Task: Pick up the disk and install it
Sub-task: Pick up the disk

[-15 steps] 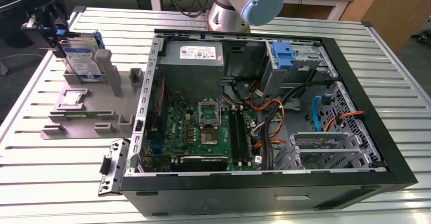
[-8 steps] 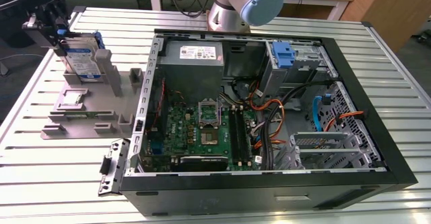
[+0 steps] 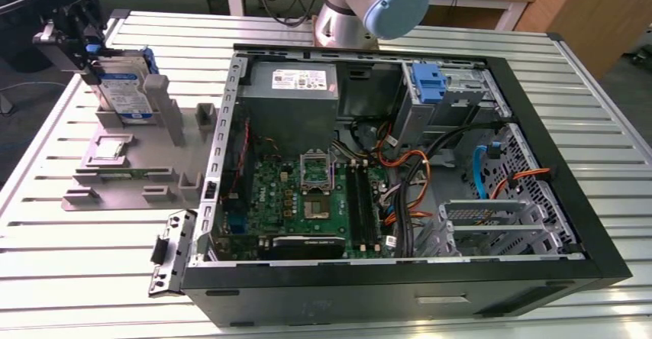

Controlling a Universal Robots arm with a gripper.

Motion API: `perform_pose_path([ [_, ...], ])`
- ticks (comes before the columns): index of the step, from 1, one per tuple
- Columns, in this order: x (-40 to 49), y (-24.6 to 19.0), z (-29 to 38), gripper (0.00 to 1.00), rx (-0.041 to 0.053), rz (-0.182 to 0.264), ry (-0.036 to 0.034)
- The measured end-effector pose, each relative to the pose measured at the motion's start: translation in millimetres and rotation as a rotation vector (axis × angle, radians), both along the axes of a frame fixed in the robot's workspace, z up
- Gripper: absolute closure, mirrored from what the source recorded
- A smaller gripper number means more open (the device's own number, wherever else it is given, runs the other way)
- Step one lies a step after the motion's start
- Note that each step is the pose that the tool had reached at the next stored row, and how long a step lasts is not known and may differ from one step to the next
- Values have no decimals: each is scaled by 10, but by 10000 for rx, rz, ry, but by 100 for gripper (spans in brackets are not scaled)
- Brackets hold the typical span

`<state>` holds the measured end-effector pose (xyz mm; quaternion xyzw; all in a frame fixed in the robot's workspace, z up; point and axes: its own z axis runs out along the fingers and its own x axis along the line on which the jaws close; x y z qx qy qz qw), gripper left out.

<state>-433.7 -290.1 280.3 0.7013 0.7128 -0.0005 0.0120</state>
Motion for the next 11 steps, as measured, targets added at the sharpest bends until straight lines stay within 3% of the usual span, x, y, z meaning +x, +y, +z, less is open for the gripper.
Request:
perform_pose_path([
  [4, 0, 0, -1, 40, 0, -8, 5],
  [6, 3, 0, 0, 40, 1, -9, 88],
  [8, 8, 0, 0, 40, 1, -8, 241],
  [11, 7, 0, 1, 40, 0, -8, 241],
])
